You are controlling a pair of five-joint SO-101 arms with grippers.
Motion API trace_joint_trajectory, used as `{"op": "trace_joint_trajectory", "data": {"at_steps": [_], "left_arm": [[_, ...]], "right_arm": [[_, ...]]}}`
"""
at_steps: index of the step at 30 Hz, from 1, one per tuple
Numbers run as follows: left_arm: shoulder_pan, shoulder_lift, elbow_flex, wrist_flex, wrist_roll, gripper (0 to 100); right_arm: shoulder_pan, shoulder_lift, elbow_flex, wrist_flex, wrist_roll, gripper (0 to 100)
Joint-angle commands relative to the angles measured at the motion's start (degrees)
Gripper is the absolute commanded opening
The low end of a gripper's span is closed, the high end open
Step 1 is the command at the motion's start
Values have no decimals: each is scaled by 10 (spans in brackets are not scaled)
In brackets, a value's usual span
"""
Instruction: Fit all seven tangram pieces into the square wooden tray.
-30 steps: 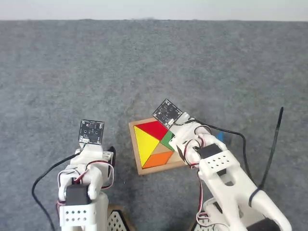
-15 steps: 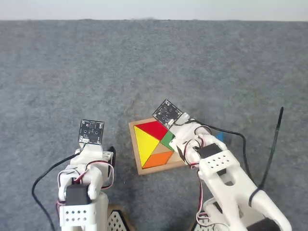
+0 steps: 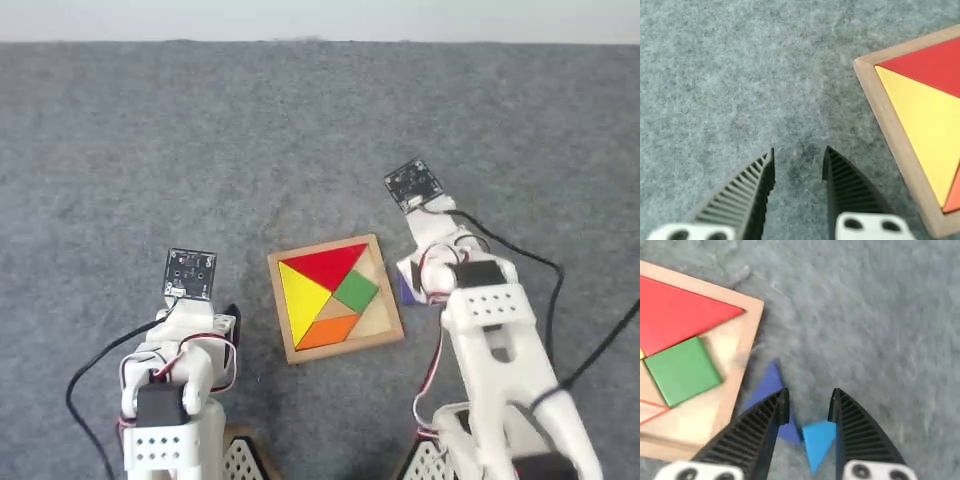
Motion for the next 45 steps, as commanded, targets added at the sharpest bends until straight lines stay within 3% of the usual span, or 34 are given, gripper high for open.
{"op": "trace_joint_trajectory", "data": {"at_steps": [1, 7, 15, 25, 29, 38, 45], "left_arm": [[1, -16, -5, 5, -4, 153], [1, -16, -5, 5, -4, 153], [1, -16, -5, 5, -4, 153], [1, -16, -5, 5, -4, 153], [1, -16, -5, 5, -4, 153], [1, -16, -5, 5, -4, 153], [1, -16, -5, 5, -4, 153]], "right_arm": [[53, 94, -117, 52, -42, 154], [103, 232, -208, 75, -56, 151], [105, 298, -257, 151, -58, 151], [90, 294, -256, 206, -119, 151], [87, 240, -204, 169, -133, 150], [32, 154, -132, 123, -82, 151], [70, 156, -133, 125, -135, 169]]}}
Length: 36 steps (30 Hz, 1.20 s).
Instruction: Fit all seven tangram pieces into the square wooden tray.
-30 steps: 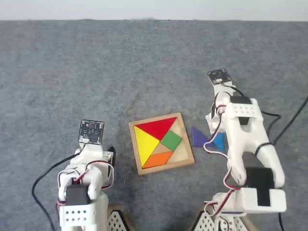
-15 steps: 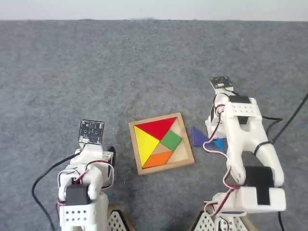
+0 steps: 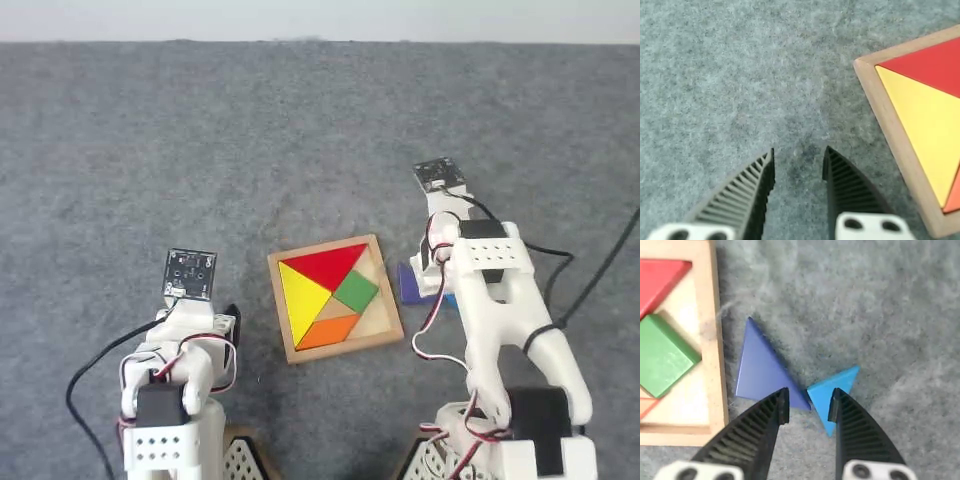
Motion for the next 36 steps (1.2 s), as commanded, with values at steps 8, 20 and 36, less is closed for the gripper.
{"op": "trace_joint_trajectory", "data": {"at_steps": [8, 20, 36], "left_arm": [[2, -16, -5, 5, -4, 153], [2, -16, -5, 5, -4, 153], [2, -16, -5, 5, -4, 153]], "right_arm": [[13, 64, -28, -5, -25, 254], [33, 123, -51, -7, -40, 180], [106, 128, -87, -19, -37, 160]]}}
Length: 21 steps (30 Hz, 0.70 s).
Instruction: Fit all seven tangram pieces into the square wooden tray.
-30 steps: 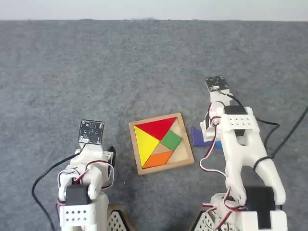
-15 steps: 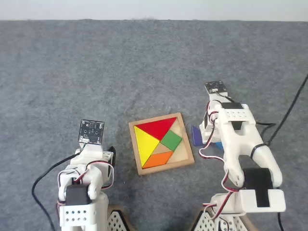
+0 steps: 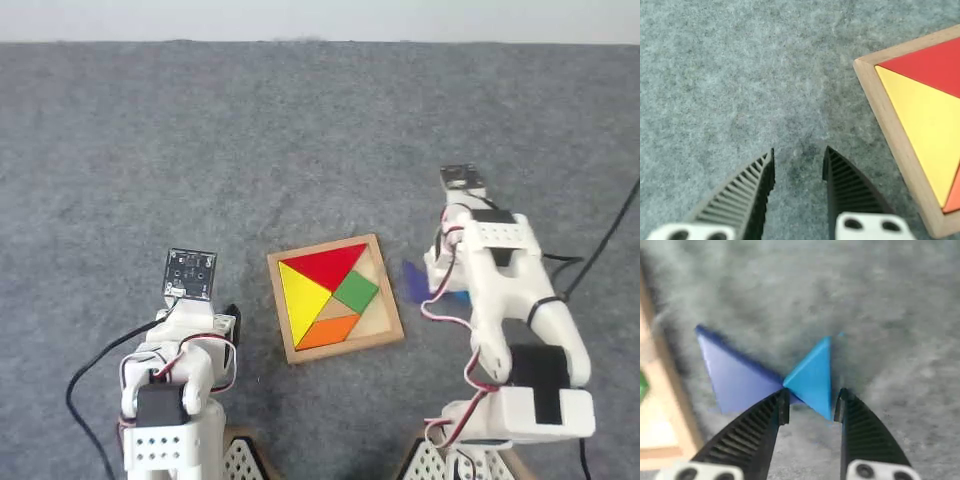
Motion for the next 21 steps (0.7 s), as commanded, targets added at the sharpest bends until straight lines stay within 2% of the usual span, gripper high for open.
{"op": "trace_joint_trajectory", "data": {"at_steps": [1, 9, 15, 21], "left_arm": [[1, -16, -5, 5, -4, 153], [1, -16, -5, 5, -4, 153], [1, -16, -5, 5, -4, 153], [1, -16, -5, 5, -4, 153]], "right_arm": [[48, 4, -32, -24, -3, 160], [51, 0, -44, -28, -4, 161], [30, 3, -62, -27, 7, 273], [-2, 5, -69, -25, 31, 266]]}}
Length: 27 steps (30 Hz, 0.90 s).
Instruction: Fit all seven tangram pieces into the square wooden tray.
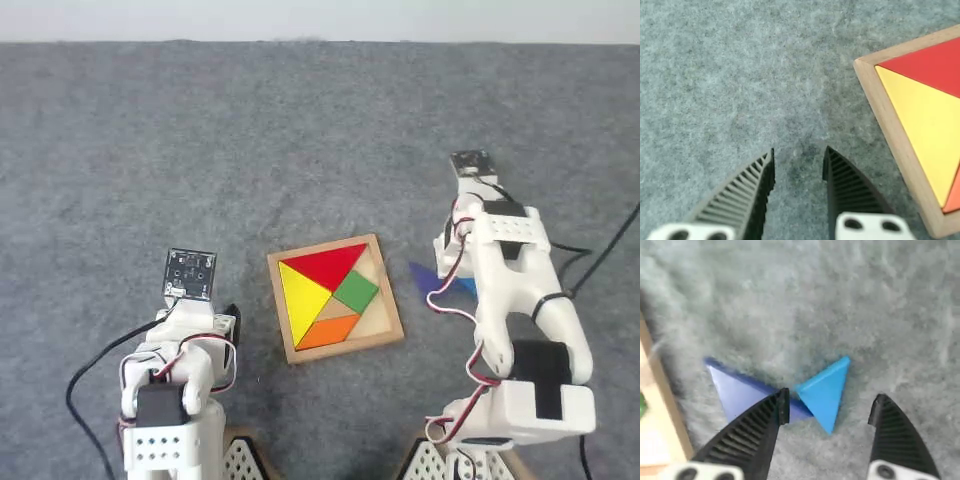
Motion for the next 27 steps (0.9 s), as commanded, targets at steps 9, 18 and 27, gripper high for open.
{"op": "trace_joint_trajectory", "data": {"at_steps": [9, 18, 27], "left_arm": [[1, -16, -5, 5, -4, 153], [1, -16, -5, 5, -4, 153], [1, -16, -5, 5, -4, 153]], "right_arm": [[7, 80, -71, -2, 11, 267], [27, 110, -97, 0, 11, 156], [27, 108, -100, 0, 10, 123]]}}
